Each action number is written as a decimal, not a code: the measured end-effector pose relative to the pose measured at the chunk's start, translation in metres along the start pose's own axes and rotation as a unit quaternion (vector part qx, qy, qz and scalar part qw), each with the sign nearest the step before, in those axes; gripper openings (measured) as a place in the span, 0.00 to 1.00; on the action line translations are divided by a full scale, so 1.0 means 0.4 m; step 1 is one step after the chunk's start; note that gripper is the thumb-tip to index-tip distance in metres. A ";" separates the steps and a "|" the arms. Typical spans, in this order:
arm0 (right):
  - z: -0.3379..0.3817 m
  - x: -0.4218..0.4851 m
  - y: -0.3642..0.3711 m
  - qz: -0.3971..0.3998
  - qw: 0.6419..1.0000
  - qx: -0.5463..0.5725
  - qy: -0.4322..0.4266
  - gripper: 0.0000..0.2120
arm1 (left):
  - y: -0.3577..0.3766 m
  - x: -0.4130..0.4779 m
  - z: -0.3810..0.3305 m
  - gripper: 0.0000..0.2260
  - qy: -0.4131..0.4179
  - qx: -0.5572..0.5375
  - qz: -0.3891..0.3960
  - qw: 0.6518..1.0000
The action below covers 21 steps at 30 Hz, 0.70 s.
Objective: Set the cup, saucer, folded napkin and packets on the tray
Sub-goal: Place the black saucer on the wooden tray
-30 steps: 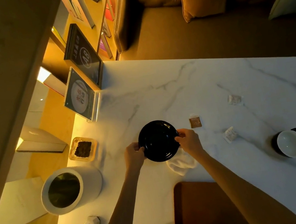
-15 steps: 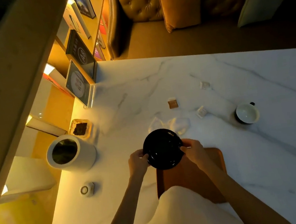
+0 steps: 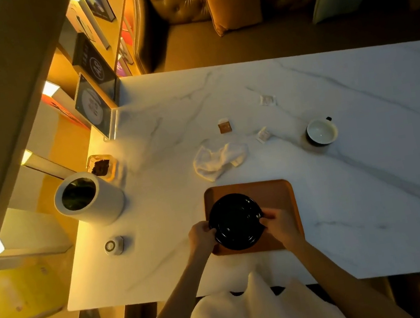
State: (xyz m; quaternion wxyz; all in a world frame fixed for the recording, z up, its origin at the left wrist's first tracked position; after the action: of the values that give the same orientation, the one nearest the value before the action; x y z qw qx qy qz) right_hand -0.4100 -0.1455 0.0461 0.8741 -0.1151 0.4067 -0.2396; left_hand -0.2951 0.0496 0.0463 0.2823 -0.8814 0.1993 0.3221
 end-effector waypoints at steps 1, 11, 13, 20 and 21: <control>-0.006 -0.001 0.001 0.001 1.000 0.000 0.004 0.17 | 0.003 -0.001 0.005 0.10 -0.003 0.007 0.001 1.000; -0.012 0.000 0.004 -0.006 1.000 0.008 0.029 0.18 | 0.017 0.007 0.021 0.09 -0.025 0.022 -0.008 0.999; -0.005 0.009 0.005 0.000 0.999 0.012 0.030 0.18 | 0.017 0.018 0.020 0.09 -0.027 0.018 -0.007 0.999; 0.009 0.058 0.011 0.023 0.998 0.003 0.060 0.18 | 0.008 0.065 0.006 0.08 -0.052 0.008 -0.021 0.998; 0.010 0.068 0.013 0.028 0.997 0.001 0.066 0.19 | 0.006 0.071 0.002 0.08 -0.058 0.006 -0.022 0.998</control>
State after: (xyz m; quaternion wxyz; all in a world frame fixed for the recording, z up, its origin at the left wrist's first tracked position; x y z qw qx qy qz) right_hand -0.3899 -0.1551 0.0287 0.8518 -0.0872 0.4660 -0.2228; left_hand -0.2764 0.0436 0.0254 0.3054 -0.8638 0.1649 0.3653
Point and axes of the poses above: each hand's wrist, its own x-axis towards the middle knuckle, its own y-axis out of the palm, z = x × y, the point moved 4 cm from there along x, towards the middle knuckle, and after that the axes turned 5 degrees about -x, right-handed, at the moved point
